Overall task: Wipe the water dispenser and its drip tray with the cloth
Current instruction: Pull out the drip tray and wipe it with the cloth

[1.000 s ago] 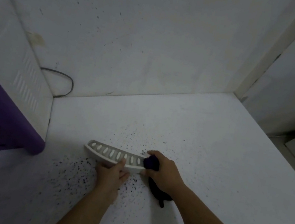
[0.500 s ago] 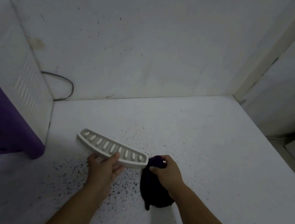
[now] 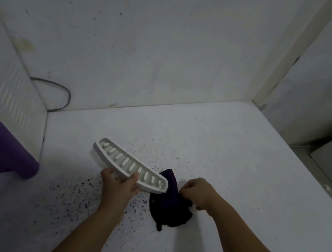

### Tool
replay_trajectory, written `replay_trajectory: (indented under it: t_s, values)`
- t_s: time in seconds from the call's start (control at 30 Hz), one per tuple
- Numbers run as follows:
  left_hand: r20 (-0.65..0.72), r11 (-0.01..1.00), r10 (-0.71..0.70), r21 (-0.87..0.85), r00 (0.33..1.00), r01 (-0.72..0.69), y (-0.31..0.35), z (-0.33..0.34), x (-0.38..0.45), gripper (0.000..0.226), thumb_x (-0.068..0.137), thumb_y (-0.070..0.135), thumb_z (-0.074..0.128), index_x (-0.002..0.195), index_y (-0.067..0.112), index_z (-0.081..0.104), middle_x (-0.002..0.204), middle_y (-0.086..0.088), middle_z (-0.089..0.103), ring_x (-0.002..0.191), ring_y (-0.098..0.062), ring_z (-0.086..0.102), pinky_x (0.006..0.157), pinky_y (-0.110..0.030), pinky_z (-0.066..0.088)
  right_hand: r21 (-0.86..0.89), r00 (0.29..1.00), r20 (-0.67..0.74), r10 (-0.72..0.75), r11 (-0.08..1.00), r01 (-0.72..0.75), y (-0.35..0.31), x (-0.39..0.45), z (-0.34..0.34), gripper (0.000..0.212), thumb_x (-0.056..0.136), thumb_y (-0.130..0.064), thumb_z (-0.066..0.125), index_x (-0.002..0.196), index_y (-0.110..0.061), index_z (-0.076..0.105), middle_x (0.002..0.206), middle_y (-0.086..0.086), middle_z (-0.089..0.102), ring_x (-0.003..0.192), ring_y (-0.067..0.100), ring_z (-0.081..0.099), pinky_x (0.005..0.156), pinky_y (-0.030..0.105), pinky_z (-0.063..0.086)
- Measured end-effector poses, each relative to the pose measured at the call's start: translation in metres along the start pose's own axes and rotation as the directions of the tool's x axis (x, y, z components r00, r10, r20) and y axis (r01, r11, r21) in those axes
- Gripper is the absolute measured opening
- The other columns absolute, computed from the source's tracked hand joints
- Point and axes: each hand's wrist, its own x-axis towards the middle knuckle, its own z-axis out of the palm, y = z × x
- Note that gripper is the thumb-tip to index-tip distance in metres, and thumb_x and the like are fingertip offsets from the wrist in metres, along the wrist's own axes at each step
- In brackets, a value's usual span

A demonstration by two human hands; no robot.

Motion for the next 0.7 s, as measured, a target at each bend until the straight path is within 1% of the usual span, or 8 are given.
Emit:
replay_trajectory:
  t_s: [0.1, 0.17, 0.27, 0.33, 0.4, 0.5, 0.6, 0.7]
  values:
    - [-0.018, 0.999, 0.032, 0.042, 0.999, -0.031, -0.001, 0.004, 0.0, 0.053, 0.084, 0.002, 0.066, 0.12, 0.021, 0.033, 0.12, -0.013, 0.055, 0.106, -0.028, 0.062, 0.065, -0.027, 0.054, 0.391, 0.997, -0.07, 0.024, 0.921, 0.005, -0.006, -0.001, -0.002, 0.008, 0.089, -0.011, 0.06, 0.087, -0.005, 0.065, 0.085, 0.01, 0.065, 0.074, 0.02, 0.062, 0.051, 0.026, 0.054]
    - [-0.036, 0.998, 0.027, 0.049, 0.999, -0.025, -0.003, 0.005, 0.001, 0.052, 0.084, 0.002, 0.067, 0.119, 0.021, 0.033, 0.122, -0.014, 0.054, 0.107, -0.029, 0.061, 0.07, -0.031, 0.054, 0.483, 0.996, -0.087, -0.023, 0.873, 0.062, -0.011, -0.003, -0.003, 0.003, 0.085, -0.005, 0.065, 0.082, -0.007, 0.065, 0.084, 0.01, 0.066, 0.072, 0.02, 0.063, 0.053, 0.025, 0.053]
    - [-0.062, 0.998, 0.02, 0.056, 0.998, -0.017, -0.005, 0.006, 0.003, 0.053, 0.084, 0.003, 0.067, 0.119, 0.021, 0.032, 0.125, -0.014, 0.051, 0.107, -0.028, 0.059, 0.073, -0.033, 0.053, 0.572, 0.994, -0.04, -0.103, 0.813, 0.107, -0.017, -0.007, -0.001, 0.013, 0.078, 0.005, 0.066, 0.086, -0.006, 0.065, 0.086, 0.013, 0.066, 0.072, 0.022, 0.065, 0.058, 0.026, 0.056]
    - [-0.072, 0.998, 0.021, 0.067, 0.997, -0.016, -0.007, 0.006, 0.004, 0.055, 0.083, 0.004, 0.068, 0.12, 0.021, 0.032, 0.125, -0.014, 0.05, 0.107, -0.028, 0.059, 0.072, -0.032, 0.053, 0.55, 0.984, -0.053, -0.169, 0.818, 0.17, -0.016, -0.009, 0.002, 0.02, 0.077, 0.009, 0.066, 0.086, -0.009, 0.066, 0.085, 0.011, 0.069, 0.072, 0.02, 0.066, 0.063, 0.027, 0.057]
    - [-0.068, 0.995, 0.034, 0.097, 0.997, -0.027, -0.009, 0.008, 0.004, 0.054, 0.083, 0.005, 0.069, 0.118, 0.022, 0.032, 0.124, -0.013, 0.05, 0.105, -0.026, 0.059, 0.071, -0.031, 0.054, 0.461, 0.971, -0.083, -0.226, 0.854, 0.239, -0.013, -0.009, 0.011, 0.02, 0.075, 0.004, 0.073, 0.082, -0.013, 0.068, 0.079, 0.005, 0.071, 0.071, 0.014, 0.066, 0.064, 0.023, 0.055]
    - [-0.045, 0.99, 0.061, 0.132, 0.997, -0.054, -0.012, 0.012, 0.003, 0.054, 0.083, 0.006, 0.069, 0.117, 0.022, 0.031, 0.12, -0.01, 0.051, 0.099, -0.021, 0.06, 0.067, -0.029, 0.054, 0.233, 0.944, -0.25, -0.217, 0.933, 0.276, -0.009, -0.008, 0.025, 0.017, 0.074, -0.008, 0.077, 0.072, -0.023, 0.069, 0.07, -0.008, 0.067, 0.065, 0.005, 0.061, 0.057, 0.016, 0.05]
    - [-0.046, 0.991, 0.064, 0.119, 0.997, -0.059, -0.013, 0.013, 0.004, 0.054, 0.083, 0.004, 0.068, 0.117, 0.022, 0.03, 0.119, -0.008, 0.05, 0.101, -0.021, 0.059, 0.066, -0.028, 0.054, 0.164, 0.91, -0.363, -0.202, 0.947, 0.275, -0.005, -0.006, 0.034, 0.016, 0.079, -0.012, 0.073, 0.07, -0.025, 0.068, 0.071, -0.012, 0.064, 0.069, 0.004, 0.059, 0.064, 0.023, 0.054]
    - [-0.065, 0.995, 0.042, 0.092, 0.997, -0.036, -0.015, 0.01, 0.006, 0.055, 0.083, 0.004, 0.068, 0.118, 0.023, 0.03, 0.12, -0.008, 0.049, 0.102, -0.023, 0.06, 0.071, -0.031, 0.054, 0.134, 0.917, -0.294, -0.27, 0.938, 0.32, -0.005, -0.007, 0.036, 0.014, 0.081, -0.013, 0.072, 0.075, -0.026, 0.072, 0.077, -0.018, 0.061, 0.074, -0.001, 0.058, 0.062, 0.004, 0.044]
